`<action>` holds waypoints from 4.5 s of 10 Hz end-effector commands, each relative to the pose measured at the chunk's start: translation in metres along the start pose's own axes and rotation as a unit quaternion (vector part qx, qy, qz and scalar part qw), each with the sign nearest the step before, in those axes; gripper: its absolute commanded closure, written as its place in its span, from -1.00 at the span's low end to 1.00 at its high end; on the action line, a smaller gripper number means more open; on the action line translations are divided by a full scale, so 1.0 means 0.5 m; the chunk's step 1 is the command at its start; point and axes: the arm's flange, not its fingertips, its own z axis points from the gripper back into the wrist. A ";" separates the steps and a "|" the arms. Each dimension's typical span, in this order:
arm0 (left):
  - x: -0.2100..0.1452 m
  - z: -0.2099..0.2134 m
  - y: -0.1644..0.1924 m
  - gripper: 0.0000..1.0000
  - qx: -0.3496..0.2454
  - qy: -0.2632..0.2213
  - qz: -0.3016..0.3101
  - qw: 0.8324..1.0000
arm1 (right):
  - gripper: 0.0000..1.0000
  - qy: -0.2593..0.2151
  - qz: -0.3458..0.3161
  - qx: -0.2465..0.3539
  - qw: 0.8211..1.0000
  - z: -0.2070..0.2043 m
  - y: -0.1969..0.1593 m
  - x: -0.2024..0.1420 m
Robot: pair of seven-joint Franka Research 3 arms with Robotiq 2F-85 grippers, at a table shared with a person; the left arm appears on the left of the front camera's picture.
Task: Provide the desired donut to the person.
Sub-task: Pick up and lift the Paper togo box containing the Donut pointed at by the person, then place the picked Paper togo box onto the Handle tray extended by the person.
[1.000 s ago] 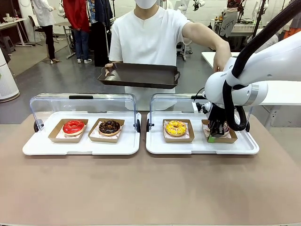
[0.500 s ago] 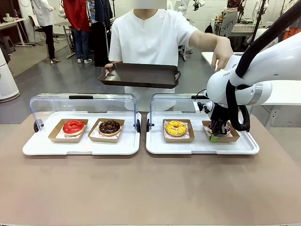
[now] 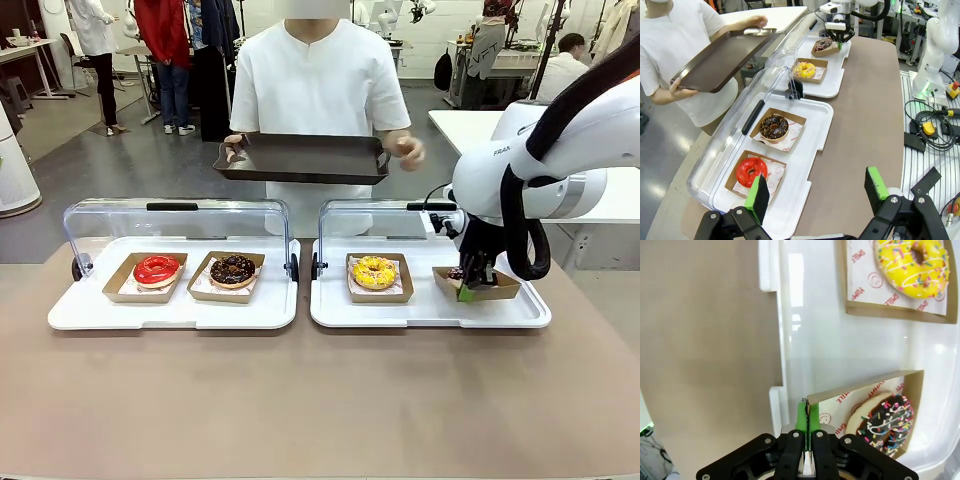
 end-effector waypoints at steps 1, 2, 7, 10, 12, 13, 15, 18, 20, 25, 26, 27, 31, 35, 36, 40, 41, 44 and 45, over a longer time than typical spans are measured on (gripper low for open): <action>0.001 -0.001 0.001 -1.00 0.002 -0.011 -0.005 1.000 | 1.00 0.028 0.001 0.004 1.000 0.040 0.031 0.001; 0.001 -0.001 0.001 -1.00 0.002 -0.011 -0.005 1.000 | 1.00 0.036 -0.009 0.002 0.999 0.069 0.038 0.004; 0.001 -0.001 0.001 -1.00 0.002 -0.011 -0.005 1.000 | 1.00 0.046 -0.062 -0.005 0.997 0.284 0.087 0.029; 0.001 -0.001 0.001 -1.00 0.002 -0.011 -0.005 1.000 | 1.00 0.050 -0.079 -0.026 0.995 0.380 0.118 0.054; 0.001 -0.001 0.001 -1.00 0.002 -0.011 -0.005 1.000 | 1.00 0.056 -0.083 -0.029 0.995 0.401 0.124 0.064; 0.001 -0.001 0.001 -1.00 0.002 -0.011 -0.005 1.000 | 1.00 0.059 -0.082 -0.036 0.994 0.400 0.129 0.066; 0.001 -0.001 0.001 -1.00 0.002 -0.011 -0.005 1.000 | 1.00 0.038 -0.074 -0.030 0.996 0.403 0.126 0.066; 0.001 -0.001 0.001 -1.00 0.002 -0.011 -0.005 1.000 | 1.00 0.038 -0.074 -0.030 0.996 0.403 0.126 0.066; 0.001 -0.001 0.001 -1.00 0.002 -0.011 -0.005 1.000 | 1.00 0.038 -0.074 -0.030 0.996 0.403 0.126 0.066; 0.001 -0.001 0.001 -1.00 0.002 -0.011 -0.005 1.000 | 0.97 0.044 -0.078 -0.036 0.995 0.398 0.125 0.065; 0.001 -0.001 0.001 -1.00 0.002 -0.011 -0.005 1.000 | 0.97 0.029 -0.067 -0.056 0.996 0.415 0.131 0.074; 0.001 -0.001 0.001 -1.00 0.002 -0.011 -0.005 1.000 | 0.97 0.027 -0.054 -0.071 0.996 0.444 0.141 0.088; 0.001 -0.001 0.001 -1.00 0.002 -0.011 -0.005 1.000 | 0.97 0.042 -0.038 -0.094 0.994 0.496 0.154 0.138; 0.001 -0.001 0.001 -1.00 0.002 -0.011 -0.005 1.000 | 0.97 0.025 -0.040 -0.093 0.995 0.498 0.160 0.131; 0.001 -0.001 0.001 -1.00 0.002 -0.011 -0.005 1.000 | 0.97 0.025 -0.040 -0.093 0.995 0.498 0.160 0.131; 0.001 -0.001 0.001 -1.00 0.002 -0.011 -0.005 1.000 | 0.97 0.025 -0.040 -0.093 0.995 0.498 0.160 0.131; 0.001 -0.001 0.001 -1.00 0.002 -0.011 -0.005 1.000 | 0.97 0.025 -0.040 -0.093 0.995 0.498 0.160 0.131; 0.001 -0.001 0.001 -1.00 0.002 -0.011 -0.005 1.000 | 0.97 0.025 -0.040 -0.093 0.995 0.498 0.160 0.131; 0.001 -0.001 0.001 -1.00 0.002 -0.011 -0.005 1.000 | 0.97 0.025 -0.039 -0.092 0.995 0.499 0.156 0.133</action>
